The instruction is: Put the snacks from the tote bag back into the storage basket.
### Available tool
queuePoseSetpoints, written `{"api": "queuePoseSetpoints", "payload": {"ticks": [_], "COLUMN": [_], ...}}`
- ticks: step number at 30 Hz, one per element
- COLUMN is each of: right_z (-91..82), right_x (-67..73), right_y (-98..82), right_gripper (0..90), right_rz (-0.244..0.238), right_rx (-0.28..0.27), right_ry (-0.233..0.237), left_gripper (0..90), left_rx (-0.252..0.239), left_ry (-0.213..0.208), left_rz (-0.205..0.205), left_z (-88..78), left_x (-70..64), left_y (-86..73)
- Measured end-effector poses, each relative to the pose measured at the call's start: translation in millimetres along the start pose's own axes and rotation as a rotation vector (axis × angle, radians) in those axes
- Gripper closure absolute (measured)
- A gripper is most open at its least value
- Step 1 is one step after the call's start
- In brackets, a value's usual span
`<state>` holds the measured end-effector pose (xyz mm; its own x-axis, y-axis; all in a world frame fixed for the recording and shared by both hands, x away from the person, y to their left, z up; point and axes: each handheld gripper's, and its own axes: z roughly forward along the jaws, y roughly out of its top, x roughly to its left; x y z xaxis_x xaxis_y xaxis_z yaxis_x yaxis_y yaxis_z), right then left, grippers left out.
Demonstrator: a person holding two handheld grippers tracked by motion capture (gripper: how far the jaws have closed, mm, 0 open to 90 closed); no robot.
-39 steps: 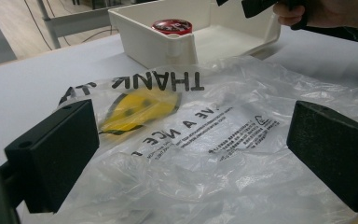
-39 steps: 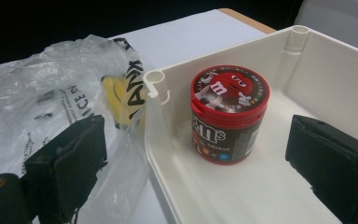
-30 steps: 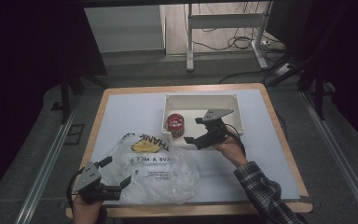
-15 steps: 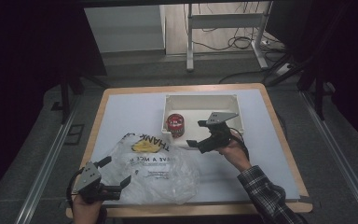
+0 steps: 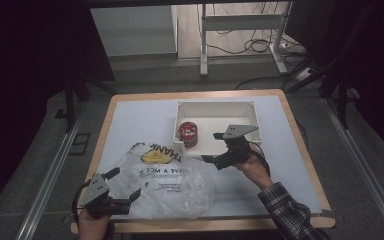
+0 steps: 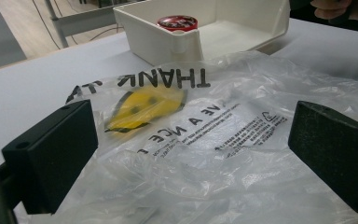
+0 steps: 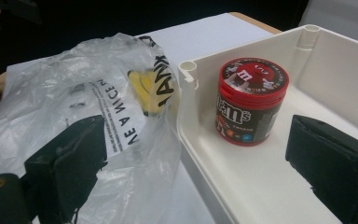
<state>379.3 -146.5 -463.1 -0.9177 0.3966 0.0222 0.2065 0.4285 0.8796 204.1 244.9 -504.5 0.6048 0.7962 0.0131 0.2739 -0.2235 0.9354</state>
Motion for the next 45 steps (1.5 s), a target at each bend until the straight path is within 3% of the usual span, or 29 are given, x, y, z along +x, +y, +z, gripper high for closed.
{"api": "queuePoseSetpoints", "payload": {"ticks": [15,29,45], "right_z": [-11.5,-22.2,-45.9], "right_x": [8.3,15.3,20.0], "right_y": [-7.9,-11.5,-24.4], "right_gripper": [4.3,4.0,4.0], "right_rz": [0.02,0.009,0.005], "right_rx": [0.002,0.0,-0.037], "right_ry": [-0.007,-0.001,-0.047], "left_gripper": [1.3,1.4,1.4], "left_rx": [0.001,0.002,0.002], "left_ry": [0.003,0.005,0.009], "left_rz": [0.006,0.009,0.01], "left_z": [0.3,0.2,0.3], "left_x": [-1.0,-1.3,-1.1], "left_y": [0.4,0.5,0.4]}}
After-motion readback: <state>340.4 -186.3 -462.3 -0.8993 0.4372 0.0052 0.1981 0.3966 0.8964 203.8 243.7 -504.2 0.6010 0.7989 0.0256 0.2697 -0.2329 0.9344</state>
